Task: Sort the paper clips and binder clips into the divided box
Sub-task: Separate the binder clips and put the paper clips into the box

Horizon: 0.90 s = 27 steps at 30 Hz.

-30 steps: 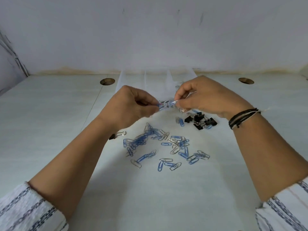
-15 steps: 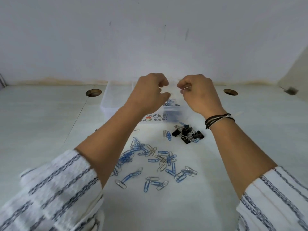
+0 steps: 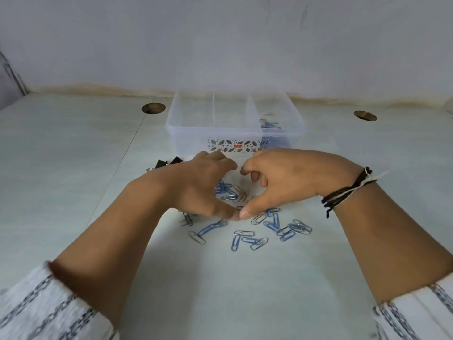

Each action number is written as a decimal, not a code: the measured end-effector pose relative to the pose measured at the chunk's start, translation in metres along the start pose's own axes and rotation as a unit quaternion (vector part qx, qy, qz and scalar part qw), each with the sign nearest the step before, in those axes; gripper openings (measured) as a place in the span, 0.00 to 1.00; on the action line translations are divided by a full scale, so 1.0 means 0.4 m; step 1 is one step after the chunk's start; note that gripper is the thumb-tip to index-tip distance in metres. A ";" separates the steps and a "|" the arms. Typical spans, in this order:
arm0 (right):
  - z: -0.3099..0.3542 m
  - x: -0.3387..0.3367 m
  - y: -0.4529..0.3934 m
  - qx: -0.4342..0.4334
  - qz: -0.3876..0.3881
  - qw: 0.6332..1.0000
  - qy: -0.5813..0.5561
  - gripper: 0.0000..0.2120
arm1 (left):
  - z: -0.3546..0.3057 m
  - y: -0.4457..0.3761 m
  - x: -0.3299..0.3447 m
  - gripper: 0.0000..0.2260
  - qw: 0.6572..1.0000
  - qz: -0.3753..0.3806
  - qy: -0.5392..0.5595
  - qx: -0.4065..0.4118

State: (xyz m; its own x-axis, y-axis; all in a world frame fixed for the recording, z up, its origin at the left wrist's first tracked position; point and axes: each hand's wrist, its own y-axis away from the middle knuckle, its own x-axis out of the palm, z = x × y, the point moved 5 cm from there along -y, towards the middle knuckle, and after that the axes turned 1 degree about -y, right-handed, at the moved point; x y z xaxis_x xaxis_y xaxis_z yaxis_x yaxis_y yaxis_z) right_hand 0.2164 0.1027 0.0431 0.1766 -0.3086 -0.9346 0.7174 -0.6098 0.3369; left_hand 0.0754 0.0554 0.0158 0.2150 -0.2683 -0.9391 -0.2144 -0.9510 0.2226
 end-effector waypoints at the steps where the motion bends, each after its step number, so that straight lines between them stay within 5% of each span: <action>1: 0.007 0.005 -0.005 -0.011 0.001 1.000 0.005 0.43 | 0.002 -0.004 0.003 0.43 1.000 0.001 0.002 0.006; 5: 0.016 0.010 -0.028 -0.051 -0.038 0.998 -0.013 0.21 | 0.008 -0.013 -0.010 0.26 0.998 -0.027 0.041 0.027; 8: 0.016 0.005 -0.034 -0.067 -0.080 0.994 -0.020 0.11 | 0.020 -0.002 -0.022 0.26 0.998 -0.025 0.050 0.025; 14: 0.030 0.024 -0.008 -0.057 0.013 0.998 -0.035 0.33 | 0.047 0.031 -0.037 0.34 0.995 0.035 0.093 -0.001; 18: 0.011 0.006 0.020 -0.039 0.009 0.999 -0.024 0.31 | 0.057 0.039 -0.035 0.33 0.993 0.051 0.109 -0.007; 22: -0.026 0.015 0.038 0.039 0.074 0.996 -0.022 0.39 | 0.055 0.032 -0.031 0.30 0.994 0.040 0.101 -0.007; 27: 0.017 0.026 -0.001 -0.033 0.029 0.997 -0.061 0.23 | 0.025 0.009 -0.028 0.18 0.996 -0.006 0.085 0.001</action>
State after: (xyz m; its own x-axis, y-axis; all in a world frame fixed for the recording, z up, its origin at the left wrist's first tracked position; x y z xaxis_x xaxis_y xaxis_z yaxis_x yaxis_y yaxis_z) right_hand 0.2135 0.0947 0.0341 0.1385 -0.4303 -0.8920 0.7518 -0.5407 0.3775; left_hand 0.0627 0.0566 0.0243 0.3752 -0.2792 -0.8839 -0.2129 -0.9540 0.2110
